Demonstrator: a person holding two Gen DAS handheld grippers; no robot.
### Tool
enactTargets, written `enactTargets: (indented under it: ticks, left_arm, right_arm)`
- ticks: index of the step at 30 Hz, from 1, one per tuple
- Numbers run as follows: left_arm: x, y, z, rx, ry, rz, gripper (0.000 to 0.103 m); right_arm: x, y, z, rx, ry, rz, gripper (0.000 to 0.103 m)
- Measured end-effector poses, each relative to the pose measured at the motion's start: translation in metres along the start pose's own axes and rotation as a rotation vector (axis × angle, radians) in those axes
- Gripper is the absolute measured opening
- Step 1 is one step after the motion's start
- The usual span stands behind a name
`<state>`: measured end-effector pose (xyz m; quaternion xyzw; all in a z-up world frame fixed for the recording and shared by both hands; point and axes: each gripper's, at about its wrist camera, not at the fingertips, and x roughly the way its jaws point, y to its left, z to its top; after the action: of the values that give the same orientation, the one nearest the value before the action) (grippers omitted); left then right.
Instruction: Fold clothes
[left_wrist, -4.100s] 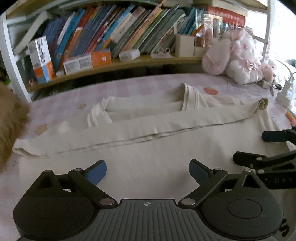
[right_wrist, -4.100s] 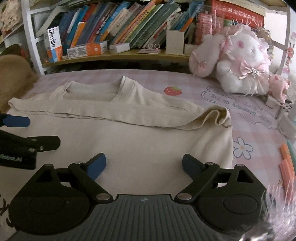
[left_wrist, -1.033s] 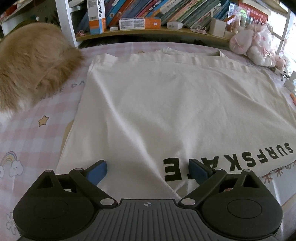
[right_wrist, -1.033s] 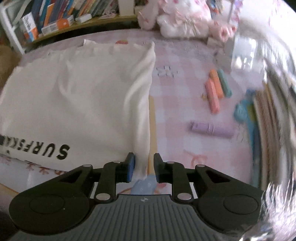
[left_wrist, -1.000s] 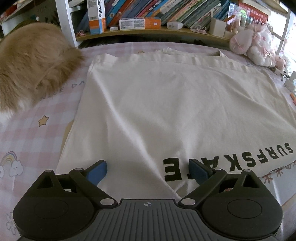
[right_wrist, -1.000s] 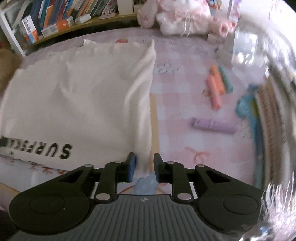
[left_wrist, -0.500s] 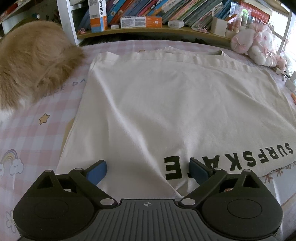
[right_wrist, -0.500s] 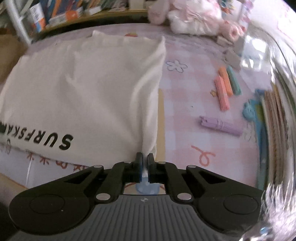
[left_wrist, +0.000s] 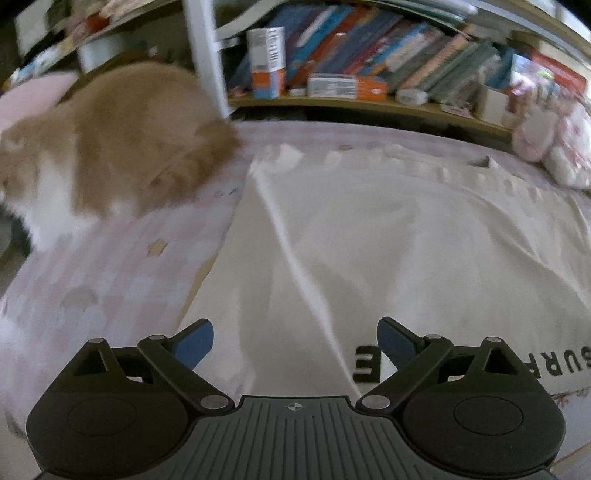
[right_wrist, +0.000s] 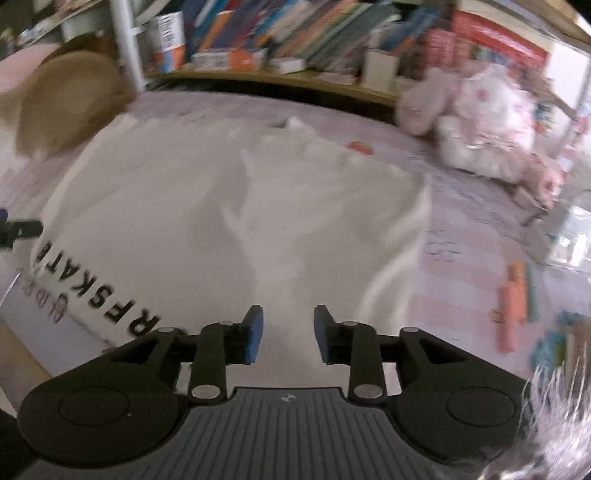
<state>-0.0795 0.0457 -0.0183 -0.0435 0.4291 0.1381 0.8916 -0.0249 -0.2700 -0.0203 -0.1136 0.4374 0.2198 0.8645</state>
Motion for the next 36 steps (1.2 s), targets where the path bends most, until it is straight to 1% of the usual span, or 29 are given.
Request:
enactTargets:
  ticks: [2,5,8,10,11,14,17,22,24,25,26,27,29,31,32,33,34,36]
  left_arm:
    - [0.001,0.009,-0.002,-0.06,0.033,0.009,0.097]
    - [0.001,0.023,-0.005,-0.169,0.077,0.005,0.097]
    - [0.003,0.042,-0.01,-0.33,0.143,-0.032,0.096]
    - [0.005,0.055,-0.016,-0.445,0.189,-0.05,0.095]
    - [0.006,0.061,-0.019,-0.491,0.2,-0.048,0.092]
    - [0.005,0.073,-0.026,-0.589,0.208,-0.042,0.09]
    - [0.006,0.078,-0.03,-0.644,0.211,-0.039,0.09]
    - [0.008,0.087,-0.03,-0.752,0.188,-0.041,0.089]
    - [0.011,0.091,-0.027,-0.801,0.182,-0.045,0.081]
    - [0.012,0.094,-0.026,-0.823,0.181,-0.048,0.071]
    - [0.013,0.095,-0.025,-0.847,0.179,-0.054,0.06]
    - [0.015,0.097,-0.025,-0.877,0.178,-0.057,0.054]
    - [0.018,0.101,-0.026,-0.94,0.173,-0.054,0.023]
    - [0.021,0.103,-0.028,-0.97,0.167,-0.054,0.005]
    - [0.021,0.102,-0.028,-0.959,0.162,-0.044,0.0]
    - [0.017,0.098,-0.026,-0.931,0.139,-0.024,0.0]
    - [0.007,0.091,-0.021,-0.874,0.093,0.003,0.0]
    - [-0.012,0.072,-0.009,-0.73,0.003,0.022,0.0]
  right_arm:
    - [0.008,0.009,-0.004,-0.038,0.031,0.027,0.036]
    - [0.021,0.017,-0.007,-0.093,0.086,0.053,0.052]
    - [0.023,0.017,-0.01,-0.119,0.075,0.05,0.059]
    - [0.023,0.012,-0.012,-0.109,0.07,0.064,0.061]
    - [0.023,0.01,-0.012,-0.108,0.067,0.071,0.063]
    - [0.023,0.009,-0.013,-0.12,0.06,0.079,0.063]
    - [0.022,0.007,-0.015,-0.13,0.055,0.089,0.066]
    - [0.024,0.005,-0.016,-0.136,0.048,0.096,0.071]
    - [0.025,0.004,-0.016,-0.134,0.048,0.095,0.075]
    - [0.026,0.004,-0.016,-0.131,0.049,0.095,0.076]
    - [0.026,0.003,-0.016,-0.128,0.049,0.095,0.078]
    - [0.026,0.003,-0.016,-0.125,0.049,0.095,0.079]
    - [0.026,0.003,-0.016,-0.122,0.048,0.094,0.08]
    - [0.026,0.003,-0.016,-0.12,0.047,0.093,0.08]
    - [0.026,0.003,-0.017,-0.12,0.046,0.093,0.08]
    - [0.026,0.003,-0.017,-0.119,0.045,0.092,0.08]
    - [0.026,0.003,-0.017,-0.118,0.044,0.092,0.08]
    - [0.026,0.002,-0.018,-0.117,0.043,0.091,0.081]
